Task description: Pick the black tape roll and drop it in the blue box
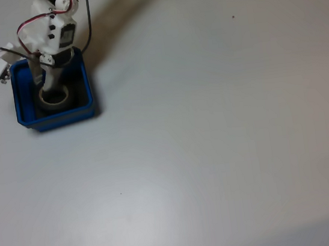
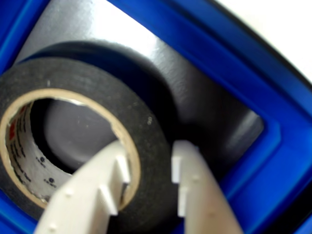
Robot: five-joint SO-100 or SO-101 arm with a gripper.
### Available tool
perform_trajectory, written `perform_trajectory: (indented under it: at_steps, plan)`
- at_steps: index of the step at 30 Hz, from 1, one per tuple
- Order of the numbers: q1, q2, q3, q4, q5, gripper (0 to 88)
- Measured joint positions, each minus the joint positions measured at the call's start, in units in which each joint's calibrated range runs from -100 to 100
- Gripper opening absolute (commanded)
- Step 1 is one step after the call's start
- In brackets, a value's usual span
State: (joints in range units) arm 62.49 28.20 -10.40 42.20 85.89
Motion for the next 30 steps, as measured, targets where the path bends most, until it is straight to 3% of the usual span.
perform_trajectory:
  at_steps: [5,11,20,30]
  plan:
    - [0.0,0.0,0.0,0.0,0.0,3.1]
    - [0.0,0.0,0.0,0.0,0.0,10.7]
    - [0.0,0.0,0.0,0.0,0.0,10.8]
    - [-0.1,0.0,0.0,0.0,0.0,0.0]
